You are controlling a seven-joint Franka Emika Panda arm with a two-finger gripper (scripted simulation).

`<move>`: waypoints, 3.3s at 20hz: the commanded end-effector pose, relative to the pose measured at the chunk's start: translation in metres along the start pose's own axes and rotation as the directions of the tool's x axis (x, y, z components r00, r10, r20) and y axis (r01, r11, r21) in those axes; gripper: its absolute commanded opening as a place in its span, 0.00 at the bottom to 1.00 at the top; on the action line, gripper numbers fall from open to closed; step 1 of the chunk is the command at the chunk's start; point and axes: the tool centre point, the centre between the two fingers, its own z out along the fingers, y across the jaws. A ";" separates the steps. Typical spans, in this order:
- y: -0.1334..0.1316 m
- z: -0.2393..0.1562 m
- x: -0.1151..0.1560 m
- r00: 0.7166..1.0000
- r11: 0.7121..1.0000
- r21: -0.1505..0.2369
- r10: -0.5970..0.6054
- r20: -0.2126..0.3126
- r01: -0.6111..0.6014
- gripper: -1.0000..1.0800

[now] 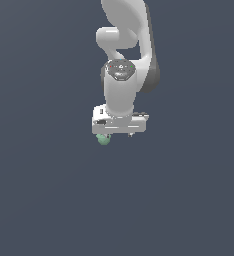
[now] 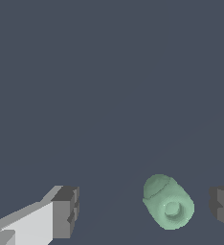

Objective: Pick up the object and move it to a goal position.

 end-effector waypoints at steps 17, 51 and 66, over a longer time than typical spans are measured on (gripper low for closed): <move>0.017 0.013 -0.011 0.994 0.994 0.000 -0.106 -0.005 0.106 0.96; 0.070 0.082 -0.082 0.786 0.787 -0.008 -0.617 -0.027 0.617 0.96; 0.069 0.120 -0.082 0.785 0.786 -0.008 -0.619 -0.027 0.619 0.96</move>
